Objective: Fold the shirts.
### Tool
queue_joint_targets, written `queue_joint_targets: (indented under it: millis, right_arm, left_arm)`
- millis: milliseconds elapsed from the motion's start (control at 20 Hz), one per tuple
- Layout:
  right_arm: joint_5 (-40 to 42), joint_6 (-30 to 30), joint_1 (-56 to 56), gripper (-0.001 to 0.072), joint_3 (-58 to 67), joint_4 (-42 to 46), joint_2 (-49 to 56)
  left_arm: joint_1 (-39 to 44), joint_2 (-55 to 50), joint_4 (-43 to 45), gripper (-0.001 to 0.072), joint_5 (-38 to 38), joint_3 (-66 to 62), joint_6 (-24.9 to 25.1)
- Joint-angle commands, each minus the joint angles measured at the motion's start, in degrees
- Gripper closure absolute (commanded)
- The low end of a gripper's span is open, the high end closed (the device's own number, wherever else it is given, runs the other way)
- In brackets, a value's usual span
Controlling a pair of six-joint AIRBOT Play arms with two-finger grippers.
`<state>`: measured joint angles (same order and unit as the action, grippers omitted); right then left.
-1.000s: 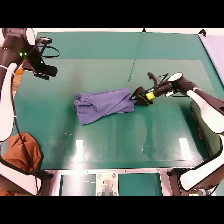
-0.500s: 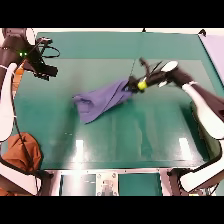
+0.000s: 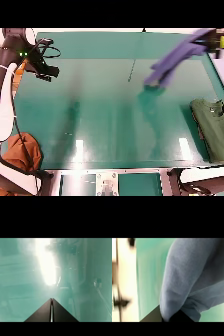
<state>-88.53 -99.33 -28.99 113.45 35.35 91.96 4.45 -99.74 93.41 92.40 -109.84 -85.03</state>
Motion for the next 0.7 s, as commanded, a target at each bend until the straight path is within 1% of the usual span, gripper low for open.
queue_joint_targets:
  millis: [0,100,200,300,400,550,650]
  right_arm:
    - [-1.42,-5.35,-17.29,0.0697,2.54,-0.17,1.01]
    - [-0.13,-2.73,-24.55,0.0697,2.54,-0.24,1.86]
    - [1.55,0.22,-28.55,0.0697,2.54,-0.28,3.17]
    - [2.36,3.72,-29.97,0.0697,2.54,-0.42,4.57]
    - [3.19,5.86,-30.34,0.0697,2.54,-0.42,5.6]
    - [0.61,6.54,-31.26,0.0697,2.6,-0.17,5.53]
    - [-3.3,4.2,-32.98,0.0697,2.6,2.25,4.33]
  left_arm:
    - [-0.02,0.02,-2.36,0.068,0.26,0.02,-0.48]
    - [-0.02,0.02,-2.36,0.068,0.24,0.02,-0.48]
    - [-0.02,0.02,-2.34,0.068,0.13,0.02,-0.52]
    - [-0.02,0.02,-2.34,0.068,0.04,0.02,-0.5]
    - [-0.02,0.02,-2.34,0.068,0.07,0.02,-0.48]
    - [-0.02,0.02,-2.36,0.068,0.46,0.02,-0.5]
    - [-0.02,0.02,-2.34,0.068,0.68,0.02,-0.44]
